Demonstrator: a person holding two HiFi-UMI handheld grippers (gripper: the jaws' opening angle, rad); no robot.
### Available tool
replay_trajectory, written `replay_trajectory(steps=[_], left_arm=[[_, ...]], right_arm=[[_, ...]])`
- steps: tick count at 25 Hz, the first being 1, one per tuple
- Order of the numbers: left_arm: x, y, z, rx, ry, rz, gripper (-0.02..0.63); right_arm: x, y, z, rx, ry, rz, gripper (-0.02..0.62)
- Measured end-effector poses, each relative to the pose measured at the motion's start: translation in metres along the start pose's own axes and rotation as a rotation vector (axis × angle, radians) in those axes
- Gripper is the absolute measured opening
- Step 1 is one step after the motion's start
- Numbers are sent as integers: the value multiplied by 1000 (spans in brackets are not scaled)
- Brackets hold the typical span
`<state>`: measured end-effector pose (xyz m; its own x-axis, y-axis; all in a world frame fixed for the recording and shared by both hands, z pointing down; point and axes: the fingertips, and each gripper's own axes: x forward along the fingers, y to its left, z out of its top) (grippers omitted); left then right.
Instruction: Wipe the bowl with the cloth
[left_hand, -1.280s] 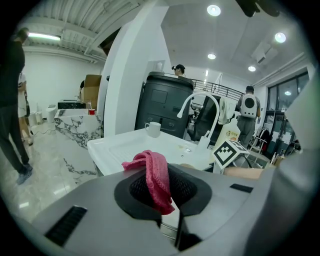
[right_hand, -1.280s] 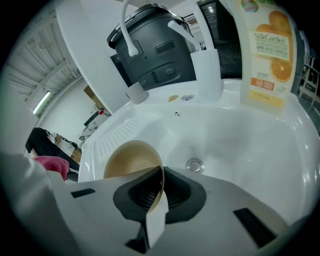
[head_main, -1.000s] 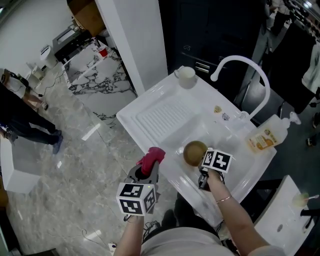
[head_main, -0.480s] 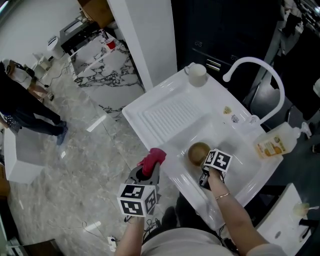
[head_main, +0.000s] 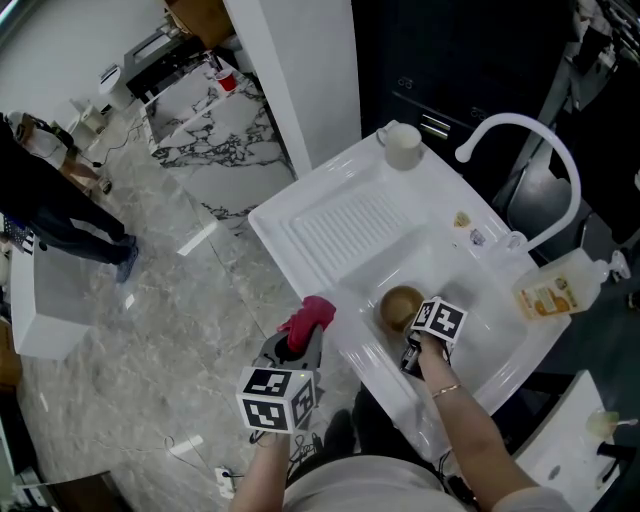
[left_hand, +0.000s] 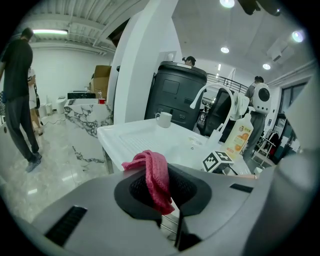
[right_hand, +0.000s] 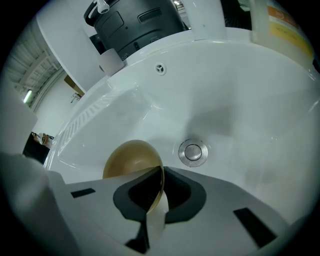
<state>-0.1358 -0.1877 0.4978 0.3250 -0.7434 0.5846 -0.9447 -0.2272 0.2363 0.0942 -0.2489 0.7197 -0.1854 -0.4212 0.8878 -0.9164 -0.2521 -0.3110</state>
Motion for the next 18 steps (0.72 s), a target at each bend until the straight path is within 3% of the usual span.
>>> replay_trajectory(steps=[9,18], left_arm=[[1,-3,-2,5,12,-10,46],[-6,-9,3,23,2,-15,46]], right_arm=[[2,-1,1,-26,-1,7,26],[-13,0,5,-64,-49,32,94]])
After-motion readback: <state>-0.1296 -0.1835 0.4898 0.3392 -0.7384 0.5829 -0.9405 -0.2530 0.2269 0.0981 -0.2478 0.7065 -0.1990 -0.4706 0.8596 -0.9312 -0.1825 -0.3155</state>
